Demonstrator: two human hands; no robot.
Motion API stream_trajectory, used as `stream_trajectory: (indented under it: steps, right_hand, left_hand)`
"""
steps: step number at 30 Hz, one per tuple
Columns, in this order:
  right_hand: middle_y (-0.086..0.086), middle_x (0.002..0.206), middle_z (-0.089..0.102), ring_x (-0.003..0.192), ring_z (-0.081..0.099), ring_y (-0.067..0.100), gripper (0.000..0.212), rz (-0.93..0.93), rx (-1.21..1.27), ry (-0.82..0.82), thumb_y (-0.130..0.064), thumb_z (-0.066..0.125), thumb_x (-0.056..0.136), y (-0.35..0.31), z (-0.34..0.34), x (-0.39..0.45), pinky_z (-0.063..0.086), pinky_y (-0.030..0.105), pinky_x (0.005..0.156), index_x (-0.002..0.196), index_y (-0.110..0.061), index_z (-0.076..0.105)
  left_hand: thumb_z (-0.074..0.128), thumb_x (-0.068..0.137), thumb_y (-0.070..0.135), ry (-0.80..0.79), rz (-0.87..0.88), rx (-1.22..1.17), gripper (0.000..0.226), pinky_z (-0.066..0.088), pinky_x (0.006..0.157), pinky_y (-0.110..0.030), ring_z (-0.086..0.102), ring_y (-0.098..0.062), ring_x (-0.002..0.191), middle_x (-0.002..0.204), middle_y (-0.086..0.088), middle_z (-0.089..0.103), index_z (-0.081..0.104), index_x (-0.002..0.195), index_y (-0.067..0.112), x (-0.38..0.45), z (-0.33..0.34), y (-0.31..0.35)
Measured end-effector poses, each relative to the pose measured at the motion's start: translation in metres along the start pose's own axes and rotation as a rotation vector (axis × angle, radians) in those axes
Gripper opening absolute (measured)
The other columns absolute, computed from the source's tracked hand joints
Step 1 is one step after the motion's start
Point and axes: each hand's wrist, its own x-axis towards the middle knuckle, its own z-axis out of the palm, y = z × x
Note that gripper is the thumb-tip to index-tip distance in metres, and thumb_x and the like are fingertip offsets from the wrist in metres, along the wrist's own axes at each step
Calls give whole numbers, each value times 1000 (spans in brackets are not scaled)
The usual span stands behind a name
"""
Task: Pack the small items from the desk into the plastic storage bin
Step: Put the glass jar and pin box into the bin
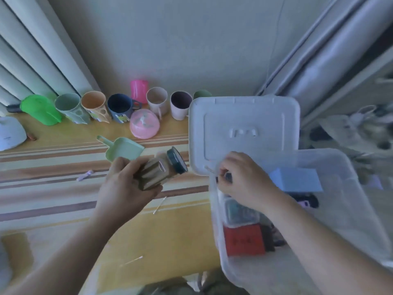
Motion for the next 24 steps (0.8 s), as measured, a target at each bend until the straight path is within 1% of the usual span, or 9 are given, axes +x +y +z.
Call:
stream_trajectory:
  steps: [3, 5, 10, 12, 14, 17, 20, 22, 24]
  right_hand:
    - [-10, 87, 53, 90, 50, 13, 13, 190, -61, -89, -24, 69, 82, 65, -34, -57, 40, 26, 64, 74, -28, 59]
    - [-10, 85, 54, 85, 55, 15, 11, 304, -128, -262, -26, 67, 79, 101, -40, -94, 49, 35, 66, 71, -26, 60]
    - [-1, 80, 68, 72, 66, 23, 15, 403, -265, -732, -30, 58, 73, 148, -20, -147, 54, 36, 62, 77, -19, 68]
    - [1, 74, 65, 66, 62, 23, 12, 378, -332, -818, -26, 62, 79, 156, -13, -153, 50, 32, 58, 77, -16, 67]
    - [3, 80, 66, 72, 65, 25, 10, 358, -350, -848, -21, 63, 86, 164, -6, -155, 57, 35, 66, 87, -15, 71]
    - [5, 88, 68, 76, 63, 27, 15, 355, -323, -852, -15, 60, 94, 177, -4, -152, 53, 35, 69, 99, -13, 74]
    - [3, 82, 55, 67, 50, 24, 21, 290, -281, -750, -6, 51, 97, 188, -20, -148, 41, 35, 61, 101, -11, 70]
    - [-5, 94, 56, 79, 57, 20, 19, 282, -141, -454, -18, 50, 99, 190, -35, -152, 50, 36, 68, 105, -24, 67]
    - [-17, 112, 52, 101, 58, 13, 32, 219, 51, -217, -33, 56, 94, 181, -47, -157, 54, 36, 81, 125, -39, 58]
  left_hand:
    - [80, 57, 63, -39, 123, -84, 77, 40, 72, -13, 47, 2, 87, 104, 18, 42, 57, 127, 43, 1, 21, 74]
    - [78, 59, 65, -66, 205, -119, 74, 39, 74, -7, 51, -1, 87, 103, 15, 44, 59, 126, 42, -4, 35, 118]
    - [77, 63, 64, -176, 342, -87, 71, 55, 69, -28, 53, -4, 82, 99, 14, 42, 59, 127, 40, -29, 73, 193]
    - [77, 62, 63, -238, 351, -54, 72, 56, 67, -31, 55, -8, 81, 100, 14, 43, 58, 128, 42, -41, 89, 209]
    - [76, 63, 65, -290, 351, -30, 72, 51, 65, -25, 55, -9, 82, 101, 15, 43, 56, 129, 44, -52, 104, 218]
    - [73, 66, 65, -329, 349, 17, 68, 41, 65, -17, 52, -9, 86, 102, 15, 43, 55, 129, 46, -65, 121, 223]
    - [67, 68, 67, -381, 313, 60, 66, 51, 74, -26, 53, -12, 93, 105, 12, 45, 57, 129, 45, -71, 129, 224]
    - [63, 68, 67, -413, 293, 98, 66, 53, 76, -29, 52, -13, 95, 105, 11, 44, 56, 130, 46, -71, 133, 226]
    - [67, 69, 62, -432, 275, 119, 65, 54, 78, -31, 53, -15, 98, 106, 11, 44, 57, 131, 46, -71, 137, 230]
